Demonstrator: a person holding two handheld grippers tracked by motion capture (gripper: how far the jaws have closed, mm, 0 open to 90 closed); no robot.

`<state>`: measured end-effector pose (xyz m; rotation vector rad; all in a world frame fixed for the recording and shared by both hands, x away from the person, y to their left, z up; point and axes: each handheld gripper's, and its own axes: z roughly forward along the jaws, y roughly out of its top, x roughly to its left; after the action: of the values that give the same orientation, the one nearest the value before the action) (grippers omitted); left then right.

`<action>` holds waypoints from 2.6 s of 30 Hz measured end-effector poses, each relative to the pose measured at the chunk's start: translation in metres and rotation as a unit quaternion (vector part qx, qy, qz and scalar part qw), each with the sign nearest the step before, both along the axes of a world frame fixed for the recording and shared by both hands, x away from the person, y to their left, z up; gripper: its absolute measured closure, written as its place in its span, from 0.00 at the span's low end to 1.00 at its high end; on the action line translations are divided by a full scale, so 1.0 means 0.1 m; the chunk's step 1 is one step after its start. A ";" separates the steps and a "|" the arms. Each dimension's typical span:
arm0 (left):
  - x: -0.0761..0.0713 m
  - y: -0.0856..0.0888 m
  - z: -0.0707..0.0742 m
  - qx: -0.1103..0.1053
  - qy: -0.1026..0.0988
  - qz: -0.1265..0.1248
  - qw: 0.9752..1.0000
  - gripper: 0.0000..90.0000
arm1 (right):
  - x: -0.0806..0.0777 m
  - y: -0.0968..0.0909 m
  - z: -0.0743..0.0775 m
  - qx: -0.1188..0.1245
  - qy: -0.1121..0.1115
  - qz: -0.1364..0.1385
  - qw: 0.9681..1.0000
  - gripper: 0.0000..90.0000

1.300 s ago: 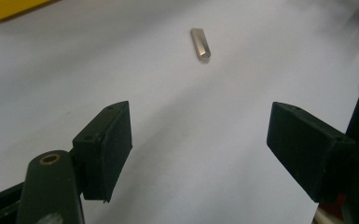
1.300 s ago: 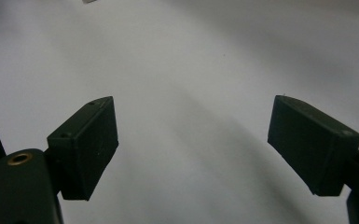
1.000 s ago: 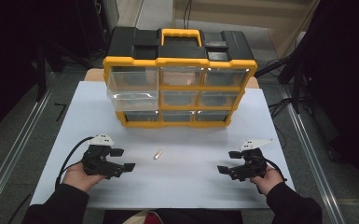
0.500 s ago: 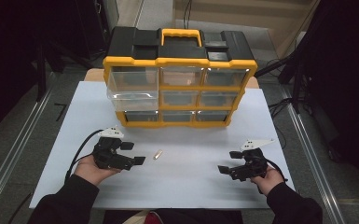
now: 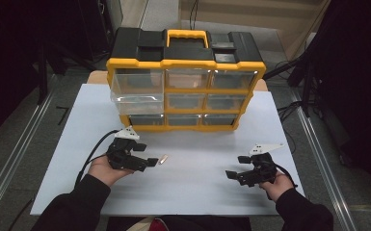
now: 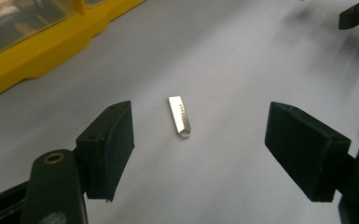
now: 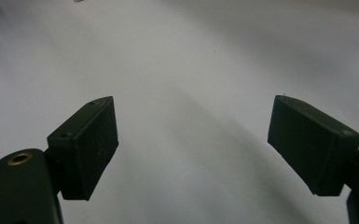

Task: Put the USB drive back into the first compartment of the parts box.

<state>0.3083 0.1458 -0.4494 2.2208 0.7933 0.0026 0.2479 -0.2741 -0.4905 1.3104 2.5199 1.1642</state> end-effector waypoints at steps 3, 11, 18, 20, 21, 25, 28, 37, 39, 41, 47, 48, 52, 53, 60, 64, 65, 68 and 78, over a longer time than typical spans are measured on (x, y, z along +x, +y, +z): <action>0.02 -0.04 -0.02 0.002 0.000 0.000 1.000 0.28 | 0.00 0.00 0.00 0.000 -0.001 0.001 1.000 0.16; 0.09 -0.17 -0.06 0.008 0.003 -0.006 1.000 0.28 | -0.02 -0.02 0.00 0.000 -0.002 -0.004 1.000 0.16; 0.12 -0.28 -0.11 0.021 -0.002 -0.015 1.000 0.29 | -0.04 -0.04 0.00 -0.001 -0.002 -0.006 1.000 0.16; 0.15 -0.31 -0.14 0.021 0.001 -0.014 1.000 0.29 | -0.05 -0.05 0.00 -0.001 -0.001 -0.007 1.000 0.16; 0.15 -0.31 -0.14 0.021 0.001 -0.014 1.000 0.29 | -0.05 -0.05 0.00 -0.001 -0.001 -0.007 1.000 0.16; 0.18 -0.36 -0.18 0.026 0.002 -0.013 1.000 0.29 | -0.06 -0.05 0.00 -0.002 -0.001 -0.007 1.000 0.16; 0.19 -0.38 -0.21 0.031 0.003 -0.013 0.999 0.29 | -0.06 -0.05 0.00 -0.002 -0.001 -0.007 1.000 0.16; 0.23 -0.44 -0.32 0.058 0.003 -0.011 0.998 0.32 | -0.06 -0.04 -0.01 -0.003 0.002 -0.005 1.000 0.16; 0.22 -0.46 -0.34 0.067 0.002 -0.014 0.998 0.32 | -0.06 -0.04 0.00 -0.003 0.002 -0.004 1.000 0.16; 0.22 -0.47 -0.36 0.078 0.000 -0.012 0.997 0.32 | -0.05 -0.04 -0.01 -0.003 0.003 -0.004 1.000 0.16; 0.17 -0.51 -0.41 0.120 -0.022 -0.022 0.992 0.38 | -0.05 -0.04 -0.01 -0.006 0.003 -0.002 1.000 0.16; 0.16 -0.52 -0.41 0.122 -0.026 -0.023 0.992 0.38 | -0.05 -0.04 -0.01 -0.006 0.003 -0.003 1.000 0.16; 0.13 -0.55 -0.42 0.134 -0.042 -0.013 0.990 0.42 | -0.05 -0.04 -0.01 -0.007 0.004 -0.003 1.000 0.16; 0.11 -0.56 -0.42 0.137 -0.049 -0.008 0.989 0.44 | -0.05 -0.04 -0.01 -0.007 0.004 -0.002 1.000 0.16; 0.06 -0.58 -0.42 0.143 -0.061 -0.015 0.988 0.58 | -0.05 -0.03 -0.01 -0.009 0.003 -0.001 1.000 0.16; 0.02 -0.57 -0.43 0.130 -0.063 -0.017 0.989 0.79 | -0.05 -0.04 -0.01 -0.011 0.003 0.000 1.000 0.16; 0.02 -0.57 -0.43 0.130 -0.063 -0.017 0.989 0.82 | -0.06 -0.04 -0.01 -0.011 0.003 0.000 1.000 0.16; 0.04 -0.54 -0.43 0.117 -0.047 -0.021 0.992 0.89 | -0.06 -0.04 -0.01 -0.011 0.002 0.001 1.000 0.16; 0.09 -0.49 -0.38 0.088 -0.028 -0.045 0.995 0.89 | -0.06 -0.04 -0.01 -0.011 0.002 0.004 1.000 0.16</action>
<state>0.3172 0.0972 -0.4871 2.4106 0.6839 0.0933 0.2422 -0.2780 -0.4914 1.3001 2.5356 1.1335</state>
